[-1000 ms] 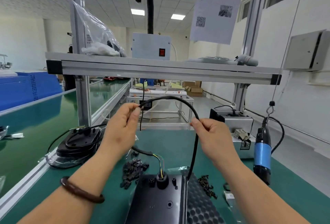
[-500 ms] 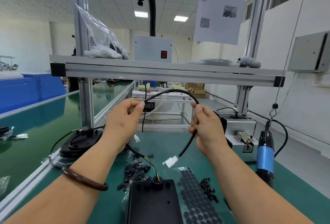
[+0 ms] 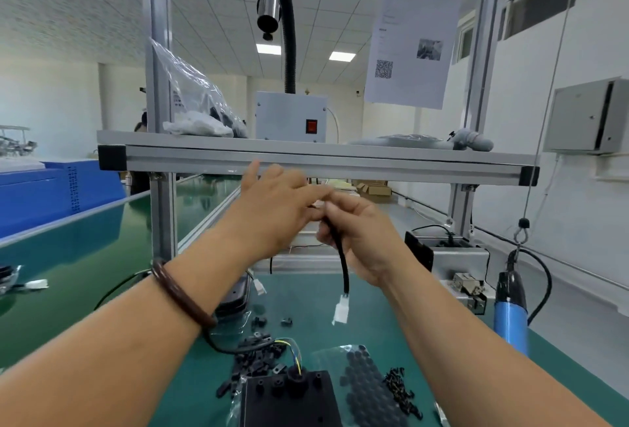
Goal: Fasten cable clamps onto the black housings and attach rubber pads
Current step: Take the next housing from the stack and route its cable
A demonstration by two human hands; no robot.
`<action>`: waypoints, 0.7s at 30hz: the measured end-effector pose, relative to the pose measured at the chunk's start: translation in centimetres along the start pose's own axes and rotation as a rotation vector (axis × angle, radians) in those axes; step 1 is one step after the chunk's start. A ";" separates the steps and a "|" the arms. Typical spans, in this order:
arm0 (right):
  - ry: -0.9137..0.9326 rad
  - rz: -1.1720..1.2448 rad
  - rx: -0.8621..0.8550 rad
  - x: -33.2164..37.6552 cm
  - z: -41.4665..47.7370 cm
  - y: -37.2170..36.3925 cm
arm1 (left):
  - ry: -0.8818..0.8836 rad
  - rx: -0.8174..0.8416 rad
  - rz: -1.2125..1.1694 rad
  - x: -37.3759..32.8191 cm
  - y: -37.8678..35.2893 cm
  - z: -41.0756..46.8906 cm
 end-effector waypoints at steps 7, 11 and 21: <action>-0.170 -0.406 -0.112 -3.6 -1.8 2.8 | 0.044 -0.113 -0.290 3.2 -0.5 0.1; -0.193 -0.258 -0.226 -5.0 -2.3 3.5 | 0.154 -0.094 -0.275 5.1 -0.3 -0.4; 0.024 -0.336 -0.225 -0.7 -0.4 2.9 | -0.055 -0.221 0.029 3.8 1.2 -0.8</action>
Point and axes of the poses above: each hand's wrist, its own z-axis towards the middle knuckle, its own y-axis out of the back of the hand, x = y × z, the point moved 1 cm from there along z, towards the middle knuckle, and after that the axes turned 8 degrees about x, right-handed, at the moved point
